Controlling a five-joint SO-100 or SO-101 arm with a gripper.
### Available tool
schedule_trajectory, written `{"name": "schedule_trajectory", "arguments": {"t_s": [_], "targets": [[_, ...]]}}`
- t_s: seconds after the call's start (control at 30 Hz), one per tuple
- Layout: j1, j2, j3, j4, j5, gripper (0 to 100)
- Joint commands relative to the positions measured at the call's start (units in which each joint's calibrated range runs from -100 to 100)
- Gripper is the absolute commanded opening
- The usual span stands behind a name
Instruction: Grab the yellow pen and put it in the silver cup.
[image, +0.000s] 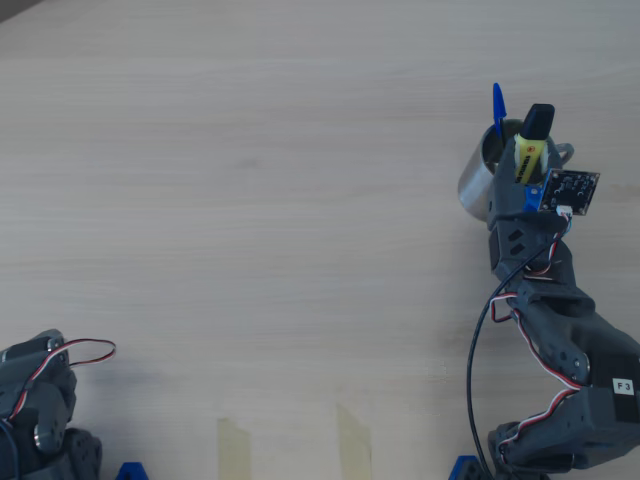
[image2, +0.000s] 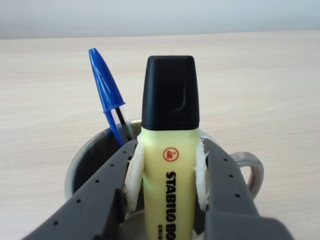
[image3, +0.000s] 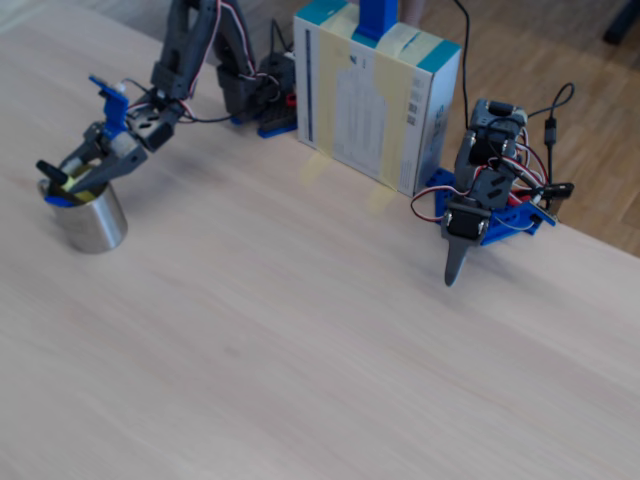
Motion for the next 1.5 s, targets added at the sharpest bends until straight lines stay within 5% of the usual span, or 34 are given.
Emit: {"name": "schedule_trajectory", "arguments": {"t_s": [0.0, 0.83, 1.47], "targets": [[-0.2, -1.0, -2.3, 0.3, -0.1, 22], [-2.9, -7.4, -1.7, 0.8, -0.1, 40], [-4.0, -34.6, -1.9, 39.7, -0.4, 41]]}}
